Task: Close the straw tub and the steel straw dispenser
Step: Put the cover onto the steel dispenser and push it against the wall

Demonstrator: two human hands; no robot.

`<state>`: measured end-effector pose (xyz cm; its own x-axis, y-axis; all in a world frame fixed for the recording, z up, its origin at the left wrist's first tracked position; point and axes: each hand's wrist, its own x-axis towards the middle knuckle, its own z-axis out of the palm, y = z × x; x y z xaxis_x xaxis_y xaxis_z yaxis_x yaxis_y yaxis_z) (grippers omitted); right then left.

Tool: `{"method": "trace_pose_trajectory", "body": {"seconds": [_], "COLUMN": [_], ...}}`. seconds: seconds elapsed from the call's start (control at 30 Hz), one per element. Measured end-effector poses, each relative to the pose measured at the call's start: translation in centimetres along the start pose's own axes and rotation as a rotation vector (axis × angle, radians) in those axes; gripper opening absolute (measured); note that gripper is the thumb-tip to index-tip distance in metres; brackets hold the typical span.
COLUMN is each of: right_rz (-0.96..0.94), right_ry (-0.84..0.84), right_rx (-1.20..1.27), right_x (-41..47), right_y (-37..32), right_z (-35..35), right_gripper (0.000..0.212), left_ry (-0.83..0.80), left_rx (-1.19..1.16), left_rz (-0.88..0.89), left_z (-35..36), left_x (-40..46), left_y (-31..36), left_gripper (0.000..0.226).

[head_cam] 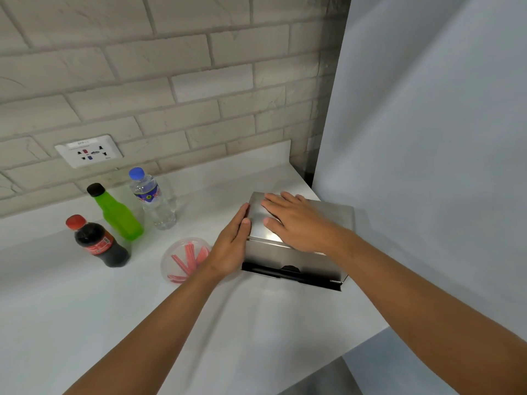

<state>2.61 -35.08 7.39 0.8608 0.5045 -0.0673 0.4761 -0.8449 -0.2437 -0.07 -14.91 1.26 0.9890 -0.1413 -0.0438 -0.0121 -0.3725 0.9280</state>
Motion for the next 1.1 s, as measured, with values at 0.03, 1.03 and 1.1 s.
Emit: {"method": "trace_pose_trajectory", "body": {"seconds": [0.03, 1.03, 1.1], "right_rz": [-0.009, 0.459, 0.44], "right_ry": [-0.004, 0.228, 0.227], "right_rx": [0.005, 0.244, 0.326], "right_x": [0.6, -12.4, -13.2], "right_y": [-0.4, 2.4, 2.3], "right_z": [-0.1, 2.1, 2.8], "right_gripper": [0.058, 0.081, 0.09], "left_ry": [-0.008, 0.206, 0.226], "left_rx": [-0.011, -0.04, -0.033], "left_rz": [-0.014, -0.093, -0.097], "left_z": [0.0, 3.4, 3.8], "left_x": [-0.1, -6.7, -7.3], "left_y": [-0.1, -0.3, 0.0], "left_gripper": [0.051, 0.054, 0.053]}}
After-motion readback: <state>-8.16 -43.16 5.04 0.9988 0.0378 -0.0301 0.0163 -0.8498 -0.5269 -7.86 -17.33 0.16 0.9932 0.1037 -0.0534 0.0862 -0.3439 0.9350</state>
